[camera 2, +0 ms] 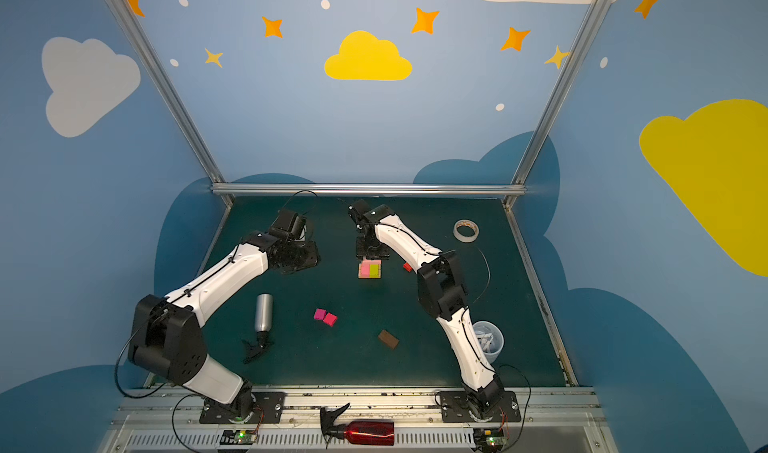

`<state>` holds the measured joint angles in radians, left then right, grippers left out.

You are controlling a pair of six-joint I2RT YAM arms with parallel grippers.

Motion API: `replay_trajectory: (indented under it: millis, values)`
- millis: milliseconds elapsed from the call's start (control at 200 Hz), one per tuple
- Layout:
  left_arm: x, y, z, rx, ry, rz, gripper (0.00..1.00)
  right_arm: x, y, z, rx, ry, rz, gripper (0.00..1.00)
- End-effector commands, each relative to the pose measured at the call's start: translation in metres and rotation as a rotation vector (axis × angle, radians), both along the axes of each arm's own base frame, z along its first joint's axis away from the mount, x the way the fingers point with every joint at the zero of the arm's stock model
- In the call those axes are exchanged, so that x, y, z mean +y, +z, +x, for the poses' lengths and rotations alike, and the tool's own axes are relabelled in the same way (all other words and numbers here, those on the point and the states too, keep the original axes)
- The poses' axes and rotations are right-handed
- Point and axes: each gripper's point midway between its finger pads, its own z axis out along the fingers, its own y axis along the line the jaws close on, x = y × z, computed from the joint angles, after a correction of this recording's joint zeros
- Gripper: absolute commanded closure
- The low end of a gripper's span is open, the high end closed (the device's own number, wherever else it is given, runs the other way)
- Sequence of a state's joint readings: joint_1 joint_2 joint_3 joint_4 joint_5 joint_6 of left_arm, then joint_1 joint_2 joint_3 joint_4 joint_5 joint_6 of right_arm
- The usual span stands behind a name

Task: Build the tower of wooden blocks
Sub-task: 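Lower the light pink block against the magenta and lime-green blocks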

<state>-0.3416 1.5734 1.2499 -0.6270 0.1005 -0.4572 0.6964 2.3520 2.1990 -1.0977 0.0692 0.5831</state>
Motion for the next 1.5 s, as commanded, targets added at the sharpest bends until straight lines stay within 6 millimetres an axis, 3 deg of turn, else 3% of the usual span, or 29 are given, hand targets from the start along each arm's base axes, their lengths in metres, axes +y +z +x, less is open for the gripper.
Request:
replay_trajectory:
  millis: [0,631,1497]
  values:
    - [0.002,0.007,-0.002,-0.014,0.006,-0.015,0.63,-0.002,-0.006,-0.004,0.021,-0.016,-0.05,0.52]
    - [0.001,0.003,-0.002,-0.002,0.002,-0.024,0.63,0.005,-0.025,-0.001,0.032,-0.034,-0.063,0.51]
    - [0.005,0.003,-0.005,-0.004,0.004,-0.02,0.63,0.006,-0.029,0.001,0.026,-0.046,-0.084,0.47]
